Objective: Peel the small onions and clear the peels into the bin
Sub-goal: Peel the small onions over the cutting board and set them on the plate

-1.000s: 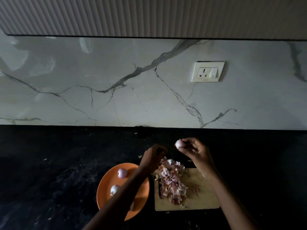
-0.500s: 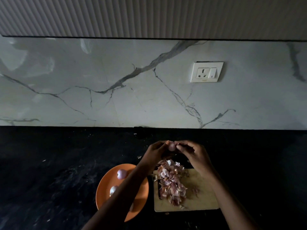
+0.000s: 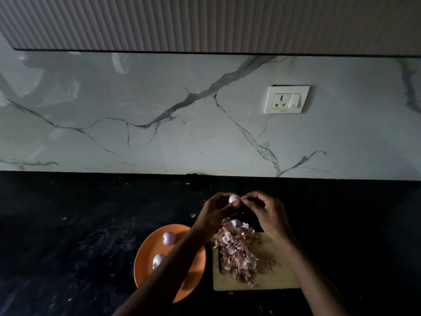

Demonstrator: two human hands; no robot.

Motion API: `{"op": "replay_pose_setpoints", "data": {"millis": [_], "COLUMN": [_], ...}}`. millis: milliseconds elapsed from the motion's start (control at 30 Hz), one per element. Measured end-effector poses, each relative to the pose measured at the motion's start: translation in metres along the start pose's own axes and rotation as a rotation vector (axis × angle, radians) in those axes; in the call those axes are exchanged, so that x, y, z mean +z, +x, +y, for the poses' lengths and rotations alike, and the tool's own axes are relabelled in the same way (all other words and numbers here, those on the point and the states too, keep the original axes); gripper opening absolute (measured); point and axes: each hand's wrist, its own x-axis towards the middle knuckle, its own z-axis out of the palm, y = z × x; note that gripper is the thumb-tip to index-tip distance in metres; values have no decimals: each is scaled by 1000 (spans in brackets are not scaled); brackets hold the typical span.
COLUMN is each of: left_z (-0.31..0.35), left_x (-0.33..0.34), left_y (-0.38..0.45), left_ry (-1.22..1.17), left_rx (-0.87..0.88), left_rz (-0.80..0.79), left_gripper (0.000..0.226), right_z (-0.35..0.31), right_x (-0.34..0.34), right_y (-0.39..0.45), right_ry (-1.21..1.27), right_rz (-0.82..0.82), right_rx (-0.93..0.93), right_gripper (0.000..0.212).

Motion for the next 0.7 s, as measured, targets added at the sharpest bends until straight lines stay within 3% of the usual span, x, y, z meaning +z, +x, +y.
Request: {"op": "replay_pose_setpoints", "data": {"millis": [167, 333, 500, 700], "left_z": [1, 5, 11, 14], "left_x": [-2, -5, -7, -6], "left_y": [0, 2, 3, 2], "left_ry": [92, 191, 300, 396], "left_rx": [65, 112, 161, 205], "left_rz": [-17, 6, 1, 40], "left_gripper": [29, 33, 32, 30], "right_z": [-6, -15, -25, -29], "right_x": [5, 15, 17, 17], "right_y": [0, 0, -2, -3], "right_ry": [25, 362, 521, 574], "right_rz": [25, 88, 86, 71], "right_rx": [135, 341, 480, 545], "right_gripper": [9, 12, 16, 17]}}
